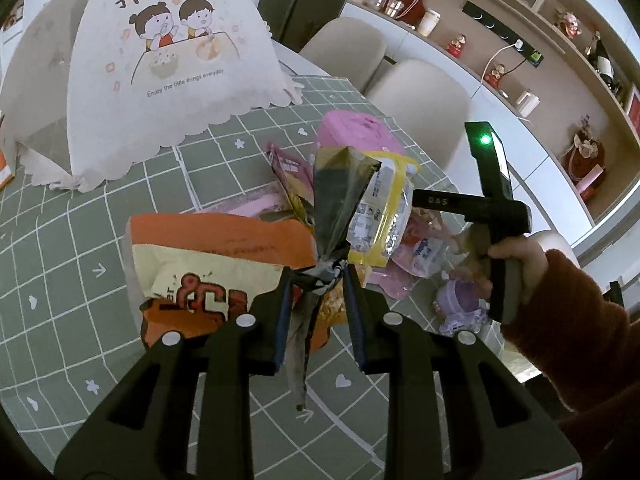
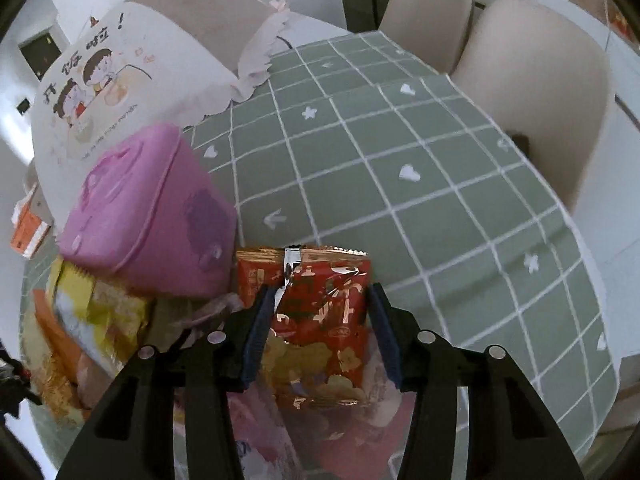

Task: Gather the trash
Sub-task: 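Grasp the red snack packet with the right gripper while the left gripper holds the dark wrapper, then open the left gripper over the bin dropping the dark wrapper while the right gripper carries the red packet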

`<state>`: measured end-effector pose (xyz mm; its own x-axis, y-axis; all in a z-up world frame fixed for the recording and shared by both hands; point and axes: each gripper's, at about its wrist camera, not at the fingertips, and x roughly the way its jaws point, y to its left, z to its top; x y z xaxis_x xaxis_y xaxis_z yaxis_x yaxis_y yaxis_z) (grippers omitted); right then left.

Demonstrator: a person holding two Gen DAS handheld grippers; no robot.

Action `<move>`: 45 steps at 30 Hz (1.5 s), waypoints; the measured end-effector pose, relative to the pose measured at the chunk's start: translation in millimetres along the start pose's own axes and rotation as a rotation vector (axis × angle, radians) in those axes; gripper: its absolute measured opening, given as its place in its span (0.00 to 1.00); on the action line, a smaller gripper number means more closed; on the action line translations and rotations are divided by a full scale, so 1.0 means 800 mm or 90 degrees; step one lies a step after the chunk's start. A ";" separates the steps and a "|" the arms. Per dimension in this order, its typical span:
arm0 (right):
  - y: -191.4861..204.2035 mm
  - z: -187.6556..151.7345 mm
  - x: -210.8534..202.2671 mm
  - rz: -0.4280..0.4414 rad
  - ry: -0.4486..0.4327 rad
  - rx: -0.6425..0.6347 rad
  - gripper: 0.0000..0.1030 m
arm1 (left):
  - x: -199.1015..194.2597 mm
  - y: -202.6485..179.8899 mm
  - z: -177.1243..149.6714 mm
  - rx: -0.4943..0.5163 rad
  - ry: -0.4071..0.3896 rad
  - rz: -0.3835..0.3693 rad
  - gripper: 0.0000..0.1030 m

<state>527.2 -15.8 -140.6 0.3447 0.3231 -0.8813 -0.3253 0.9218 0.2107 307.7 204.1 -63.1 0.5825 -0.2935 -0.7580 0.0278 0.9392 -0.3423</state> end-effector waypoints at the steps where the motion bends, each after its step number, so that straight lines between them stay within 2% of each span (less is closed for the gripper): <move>1: 0.001 -0.005 -0.006 0.017 -0.002 -0.003 0.28 | -0.002 0.000 -0.001 0.001 0.000 -0.001 0.22; 3: 0.005 -0.016 -0.024 0.017 -0.015 -0.016 0.13 | -0.006 -0.001 -0.001 -0.002 -0.002 -0.005 0.22; 11: 0.032 -0.061 -0.150 0.022 -0.125 -0.049 0.13 | -0.041 -0.023 -0.012 0.003 -0.024 -0.024 0.22; 15: 0.026 -0.083 -0.207 0.002 -0.174 -0.045 0.12 | -0.050 -0.040 -0.017 0.011 -0.032 -0.022 0.22; 21: 0.006 -0.116 -0.283 -0.011 -0.226 -0.050 0.12 | -0.074 -0.089 -0.018 0.033 -0.080 -0.029 0.22; 30: -0.062 -0.185 -0.377 -0.042 -0.282 -0.024 0.12 | -0.087 -0.185 -0.019 0.084 -0.117 -0.049 0.22; 38: -0.145 -0.248 -0.448 -0.092 -0.330 0.014 0.12 | -0.065 -0.301 -0.026 0.141 -0.110 -0.112 0.23; 45: -0.243 -0.315 -0.497 -0.140 -0.357 0.073 0.12 | -0.020 -0.410 -0.047 0.174 -0.088 -0.180 0.22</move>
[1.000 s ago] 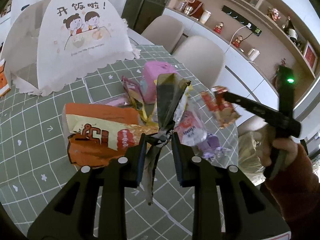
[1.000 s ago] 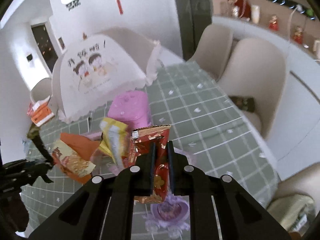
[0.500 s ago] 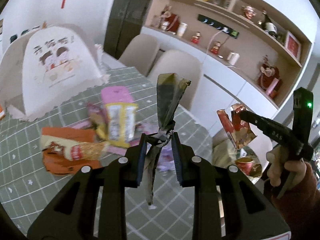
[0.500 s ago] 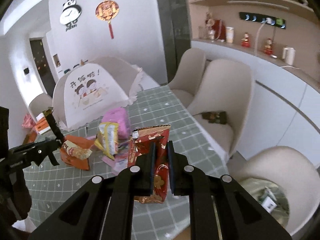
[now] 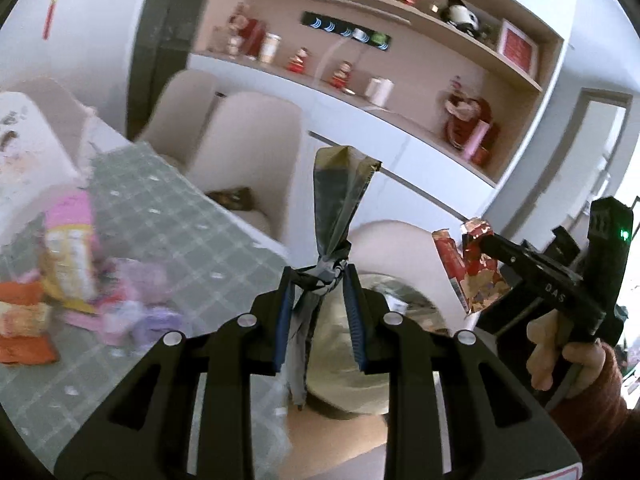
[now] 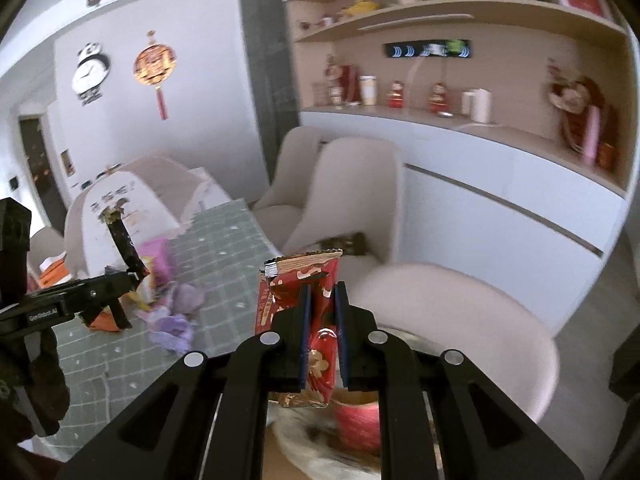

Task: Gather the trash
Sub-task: 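Open the left gripper over the bin dropping the dark wrapper while the right gripper carries the red packet, then open the right gripper over the bin to drop the red snack packet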

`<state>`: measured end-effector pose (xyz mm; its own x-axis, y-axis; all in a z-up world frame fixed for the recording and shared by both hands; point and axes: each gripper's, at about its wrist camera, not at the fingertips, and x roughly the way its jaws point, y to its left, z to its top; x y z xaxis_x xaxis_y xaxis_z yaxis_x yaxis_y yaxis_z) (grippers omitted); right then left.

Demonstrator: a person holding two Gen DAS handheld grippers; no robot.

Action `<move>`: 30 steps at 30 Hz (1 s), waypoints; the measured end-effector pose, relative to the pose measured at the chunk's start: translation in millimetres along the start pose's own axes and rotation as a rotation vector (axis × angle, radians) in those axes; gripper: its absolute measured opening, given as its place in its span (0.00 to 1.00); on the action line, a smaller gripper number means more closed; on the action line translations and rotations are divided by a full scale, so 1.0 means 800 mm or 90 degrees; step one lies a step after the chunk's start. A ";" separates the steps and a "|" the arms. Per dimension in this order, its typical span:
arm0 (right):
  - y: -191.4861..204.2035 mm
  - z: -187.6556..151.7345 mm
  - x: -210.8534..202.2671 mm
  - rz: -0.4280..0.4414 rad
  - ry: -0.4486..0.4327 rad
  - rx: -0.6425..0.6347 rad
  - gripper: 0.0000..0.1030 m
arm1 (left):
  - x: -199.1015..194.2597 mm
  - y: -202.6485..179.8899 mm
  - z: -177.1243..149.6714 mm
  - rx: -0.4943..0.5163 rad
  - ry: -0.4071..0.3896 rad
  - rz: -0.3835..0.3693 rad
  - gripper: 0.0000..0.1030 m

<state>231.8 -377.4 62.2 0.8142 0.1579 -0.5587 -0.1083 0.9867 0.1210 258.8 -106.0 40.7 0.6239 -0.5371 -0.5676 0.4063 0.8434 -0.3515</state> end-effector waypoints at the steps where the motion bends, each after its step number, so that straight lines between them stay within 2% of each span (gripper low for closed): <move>1: -0.014 -0.005 -0.006 -0.009 -0.001 0.004 0.12 | 0.011 -0.011 0.000 -0.001 0.009 -0.012 0.22; 8: -0.117 -0.042 -0.032 -0.062 0.006 0.073 0.13 | 0.108 -0.096 -0.012 0.021 0.082 -0.088 0.22; 12: -0.147 -0.062 -0.035 -0.076 0.024 0.090 0.13 | 0.162 -0.124 -0.027 0.008 0.128 -0.124 0.23; 16: -0.172 -0.073 -0.036 -0.087 0.031 0.099 0.12 | 0.204 -0.135 -0.045 -0.003 0.162 -0.125 0.23; 19: -0.181 -0.076 -0.033 -0.087 0.032 0.110 0.12 | 0.229 -0.136 -0.056 -0.015 0.186 -0.122 0.34; 21: -0.185 -0.078 -0.030 -0.085 0.033 0.112 0.12 | 0.237 -0.131 -0.061 -0.025 0.193 -0.119 0.45; 24: -0.187 -0.082 -0.023 -0.076 0.035 0.115 0.12 | 0.241 -0.123 -0.067 -0.039 0.202 -0.115 0.52; 30: -0.183 -0.094 0.009 -0.032 0.060 0.139 0.13 | 0.208 -0.101 -0.067 -0.045 0.182 -0.082 0.52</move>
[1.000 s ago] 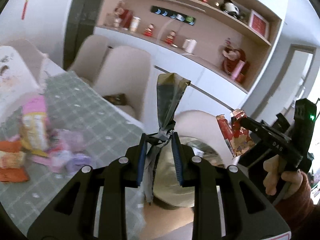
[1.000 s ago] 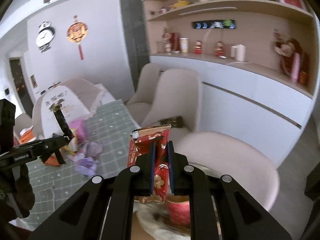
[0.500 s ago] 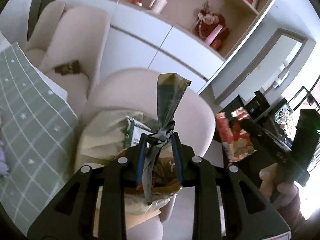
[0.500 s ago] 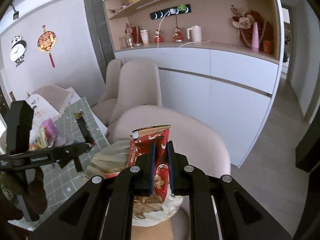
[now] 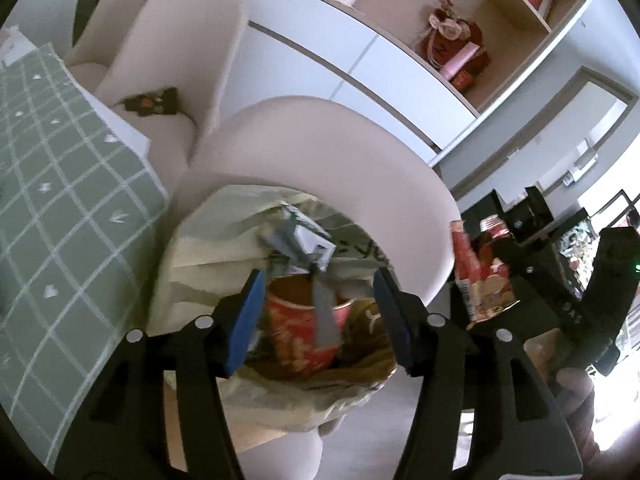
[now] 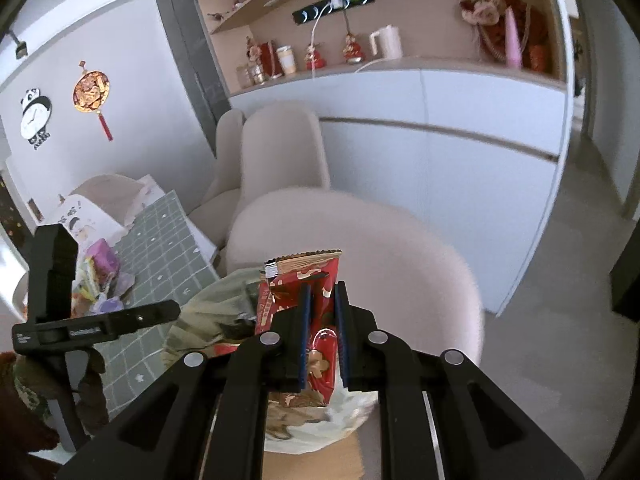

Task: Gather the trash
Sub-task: 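Open the right gripper over the bin to drop the red snack packet, then move the left gripper to the cream snack bag with red print and grasp it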

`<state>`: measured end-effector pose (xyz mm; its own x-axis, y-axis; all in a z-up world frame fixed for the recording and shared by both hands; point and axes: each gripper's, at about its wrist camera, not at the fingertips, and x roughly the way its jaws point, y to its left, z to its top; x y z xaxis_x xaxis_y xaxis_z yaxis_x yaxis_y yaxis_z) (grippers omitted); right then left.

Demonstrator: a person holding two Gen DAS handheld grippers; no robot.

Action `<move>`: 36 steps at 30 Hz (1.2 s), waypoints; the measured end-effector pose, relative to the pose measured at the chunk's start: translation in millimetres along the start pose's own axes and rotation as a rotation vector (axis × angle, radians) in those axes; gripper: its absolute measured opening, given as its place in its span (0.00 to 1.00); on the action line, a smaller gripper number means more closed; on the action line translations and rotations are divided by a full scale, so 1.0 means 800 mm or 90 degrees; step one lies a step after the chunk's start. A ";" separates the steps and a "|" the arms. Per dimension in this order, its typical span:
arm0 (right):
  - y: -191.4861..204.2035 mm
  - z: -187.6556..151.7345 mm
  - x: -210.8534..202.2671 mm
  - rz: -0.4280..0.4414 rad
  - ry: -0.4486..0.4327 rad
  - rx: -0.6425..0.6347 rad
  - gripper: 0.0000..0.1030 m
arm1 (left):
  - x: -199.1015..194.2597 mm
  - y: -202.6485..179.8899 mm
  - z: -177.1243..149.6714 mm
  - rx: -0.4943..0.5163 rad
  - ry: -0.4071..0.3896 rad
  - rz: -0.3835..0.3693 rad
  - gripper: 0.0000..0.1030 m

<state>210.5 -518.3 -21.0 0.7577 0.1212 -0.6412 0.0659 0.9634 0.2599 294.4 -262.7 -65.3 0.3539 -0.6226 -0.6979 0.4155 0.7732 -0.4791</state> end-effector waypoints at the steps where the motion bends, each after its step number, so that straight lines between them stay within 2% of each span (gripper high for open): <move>1: 0.004 -0.002 0.007 0.008 0.006 0.001 0.13 | -0.006 0.002 -0.002 0.001 -0.003 0.011 0.52; 8: 0.070 -0.022 0.077 0.056 0.060 -0.033 0.12 | -0.062 0.024 -0.028 0.001 -0.030 0.074 0.52; 15: 0.113 -0.051 0.156 0.049 0.140 -0.064 0.12 | -0.119 0.051 -0.044 -0.010 -0.061 0.126 0.52; 22: 0.134 -0.070 0.185 0.023 0.187 -0.097 0.12 | -0.164 0.100 -0.068 -0.055 -0.087 0.161 0.52; 26: 0.137 -0.085 0.195 0.015 0.224 -0.097 0.12 | -0.188 0.122 -0.079 -0.072 -0.094 0.164 0.52; 30: 0.140 -0.086 0.177 0.019 0.201 -0.080 0.19 | -0.216 0.135 -0.086 -0.057 -0.118 0.168 0.54; 32: 0.138 -0.083 0.165 0.012 0.186 -0.070 0.29 | -0.225 0.147 -0.089 -0.064 -0.126 0.166 0.55; 36: 0.137 -0.076 0.137 -0.009 0.146 -0.043 0.30 | -0.235 0.169 -0.092 -0.081 -0.124 0.157 0.55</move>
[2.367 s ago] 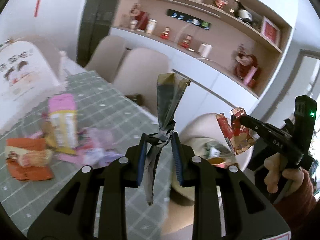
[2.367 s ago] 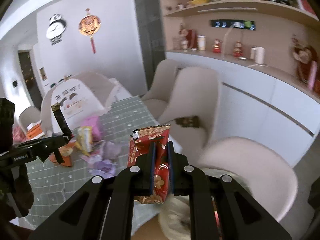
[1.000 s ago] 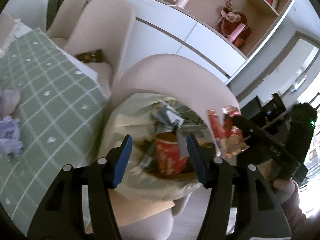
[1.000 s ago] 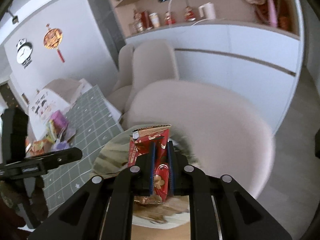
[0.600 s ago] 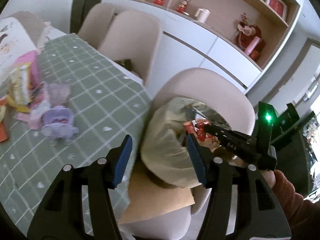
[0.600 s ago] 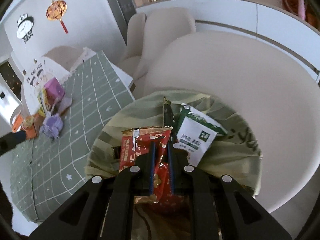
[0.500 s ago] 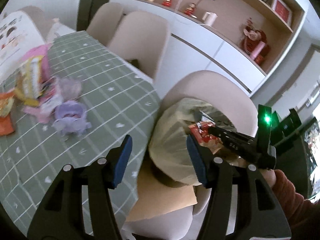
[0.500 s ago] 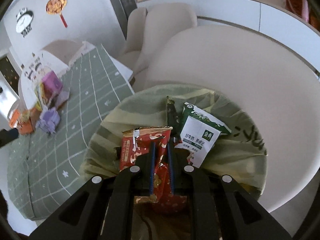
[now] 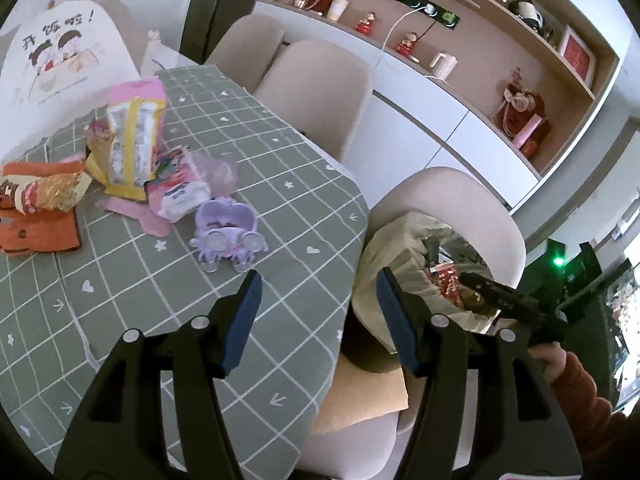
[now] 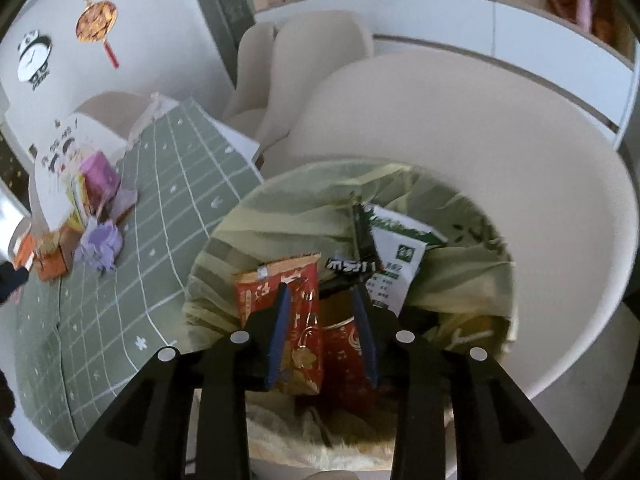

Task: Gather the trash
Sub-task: 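Move the left gripper to the cream snack bag with red print and grasp it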

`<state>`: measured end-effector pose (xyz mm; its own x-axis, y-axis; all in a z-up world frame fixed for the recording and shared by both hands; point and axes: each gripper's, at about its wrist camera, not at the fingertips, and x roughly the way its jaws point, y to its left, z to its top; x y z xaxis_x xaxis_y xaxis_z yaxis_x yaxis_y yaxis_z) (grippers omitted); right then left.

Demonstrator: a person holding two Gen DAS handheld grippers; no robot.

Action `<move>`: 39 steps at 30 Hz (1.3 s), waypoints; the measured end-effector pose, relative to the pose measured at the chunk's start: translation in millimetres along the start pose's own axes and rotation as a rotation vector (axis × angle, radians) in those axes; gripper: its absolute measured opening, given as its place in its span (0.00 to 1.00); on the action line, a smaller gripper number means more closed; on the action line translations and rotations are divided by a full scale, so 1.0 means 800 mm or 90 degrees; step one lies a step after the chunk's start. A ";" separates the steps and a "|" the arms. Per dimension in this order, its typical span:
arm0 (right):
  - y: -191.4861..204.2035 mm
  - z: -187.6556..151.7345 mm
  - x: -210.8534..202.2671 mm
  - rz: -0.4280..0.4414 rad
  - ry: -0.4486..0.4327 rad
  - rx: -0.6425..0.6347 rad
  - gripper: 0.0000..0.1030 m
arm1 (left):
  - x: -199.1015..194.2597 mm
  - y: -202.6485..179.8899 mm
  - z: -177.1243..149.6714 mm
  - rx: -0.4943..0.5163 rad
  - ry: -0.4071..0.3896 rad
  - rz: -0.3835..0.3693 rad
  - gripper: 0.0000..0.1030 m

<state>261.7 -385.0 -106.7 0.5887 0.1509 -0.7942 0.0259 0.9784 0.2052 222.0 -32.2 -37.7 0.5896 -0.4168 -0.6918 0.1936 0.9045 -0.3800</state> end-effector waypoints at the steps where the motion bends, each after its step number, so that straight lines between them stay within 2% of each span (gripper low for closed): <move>1: -0.002 0.001 -0.006 -0.006 -0.007 0.005 0.31 | -0.003 0.006 0.001 0.001 -0.002 -0.002 0.55; 7: 0.021 0.009 -0.046 -0.013 -0.073 0.037 0.31 | -0.020 0.048 0.008 0.000 -0.013 0.000 0.55; 11: 0.063 0.011 -0.064 0.016 -0.126 0.043 0.31 | -0.039 0.093 0.009 0.001 -0.026 0.019 0.55; 15: 0.124 0.011 -0.069 0.047 -0.164 0.036 0.31 | -0.066 0.165 0.012 0.006 -0.040 0.053 0.55; 16: 0.143 0.010 -0.068 0.055 -0.171 0.029 0.34 | -0.071 0.182 0.014 0.006 -0.043 0.060 0.55; 17: 0.161 0.008 -0.067 0.064 -0.178 0.020 0.43 | -0.078 0.203 0.017 0.008 -0.046 0.068 0.55; 18: 0.175 0.005 -0.065 0.072 -0.181 0.013 0.48 | -0.083 0.222 0.020 0.013 -0.048 0.075 0.55; 20: 0.205 -0.003 -0.060 0.087 -0.169 0.001 0.50 | -0.090 0.250 0.028 0.028 -0.049 0.087 0.55; 22: 0.240 -0.013 -0.045 0.099 -0.121 -0.017 0.50 | -0.093 0.284 0.040 0.045 -0.046 0.100 0.55; 25: 0.275 -0.031 -0.032 0.090 -0.084 -0.037 0.50 | -0.094 0.314 0.061 0.067 -0.046 0.085 0.55; 30: 0.303 -0.054 -0.022 0.075 -0.032 -0.073 0.50 | -0.065 0.317 0.085 0.177 -0.004 0.069 0.55; 33: 0.302 -0.054 -0.019 0.061 -0.024 -0.079 0.50 | -0.040 0.319 0.094 0.230 0.033 0.071 0.55; 35: 0.298 -0.050 -0.017 0.062 -0.020 -0.068 0.50 | -0.027 0.325 0.100 0.235 0.048 0.086 0.55; 39: 0.294 -0.037 -0.012 0.046 -0.016 -0.061 0.50 | -0.008 0.349 0.104 0.182 0.100 0.084 0.55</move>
<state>238.5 -152.2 -67.7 0.6064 0.2194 -0.7643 -0.0945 0.9742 0.2047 337.6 230.8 -88.6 0.5001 -0.2838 -0.8181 0.3494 0.9306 -0.1091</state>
